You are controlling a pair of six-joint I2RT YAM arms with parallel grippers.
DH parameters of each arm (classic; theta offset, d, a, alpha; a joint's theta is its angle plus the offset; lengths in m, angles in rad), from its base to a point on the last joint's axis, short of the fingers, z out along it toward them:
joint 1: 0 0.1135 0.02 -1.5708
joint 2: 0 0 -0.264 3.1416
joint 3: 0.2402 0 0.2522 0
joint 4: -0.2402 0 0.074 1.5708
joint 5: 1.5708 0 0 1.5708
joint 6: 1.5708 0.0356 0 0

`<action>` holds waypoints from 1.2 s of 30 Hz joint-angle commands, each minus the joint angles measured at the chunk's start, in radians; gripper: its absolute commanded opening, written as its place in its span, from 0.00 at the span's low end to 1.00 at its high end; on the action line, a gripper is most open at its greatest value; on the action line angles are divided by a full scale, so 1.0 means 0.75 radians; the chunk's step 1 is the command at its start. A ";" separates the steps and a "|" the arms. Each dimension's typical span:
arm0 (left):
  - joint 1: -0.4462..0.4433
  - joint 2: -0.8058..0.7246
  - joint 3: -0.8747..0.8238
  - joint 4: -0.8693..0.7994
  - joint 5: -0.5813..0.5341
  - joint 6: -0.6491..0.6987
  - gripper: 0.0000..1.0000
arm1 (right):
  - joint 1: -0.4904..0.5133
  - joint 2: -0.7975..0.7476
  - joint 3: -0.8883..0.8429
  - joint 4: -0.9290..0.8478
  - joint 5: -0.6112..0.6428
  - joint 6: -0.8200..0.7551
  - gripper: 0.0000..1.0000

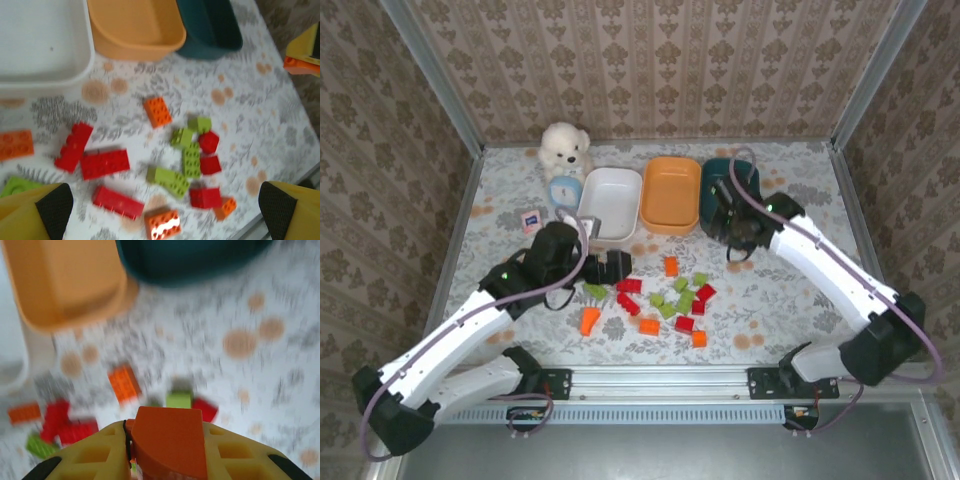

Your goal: Sort the legos into containers by color

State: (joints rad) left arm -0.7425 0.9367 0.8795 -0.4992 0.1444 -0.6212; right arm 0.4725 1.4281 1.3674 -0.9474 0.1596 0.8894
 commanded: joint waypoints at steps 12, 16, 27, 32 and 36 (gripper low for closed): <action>0.305 0.429 0.363 0.187 0.240 -0.008 1.00 | -0.369 1.131 0.922 -0.007 -0.139 -0.208 0.30; 0.311 0.448 0.374 0.155 0.223 -0.015 1.00 | -0.398 1.253 0.986 -0.015 -0.146 -0.186 0.30; 0.307 0.403 0.298 0.017 0.205 0.020 0.98 | -0.407 1.305 1.020 -0.054 -0.167 -0.171 0.52; 0.297 0.353 0.266 -0.042 0.169 0.043 0.97 | -0.407 1.167 1.015 -0.038 -0.135 -0.195 0.63; 0.297 0.306 0.244 -0.101 0.135 0.043 0.96 | -0.401 1.012 1.032 -0.020 -0.108 -0.216 0.67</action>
State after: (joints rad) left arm -0.5163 1.2053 1.0771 -0.5137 0.2737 -0.6106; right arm 0.1646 2.3421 2.1086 -0.9504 0.0486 0.7509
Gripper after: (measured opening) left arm 0.962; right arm 0.666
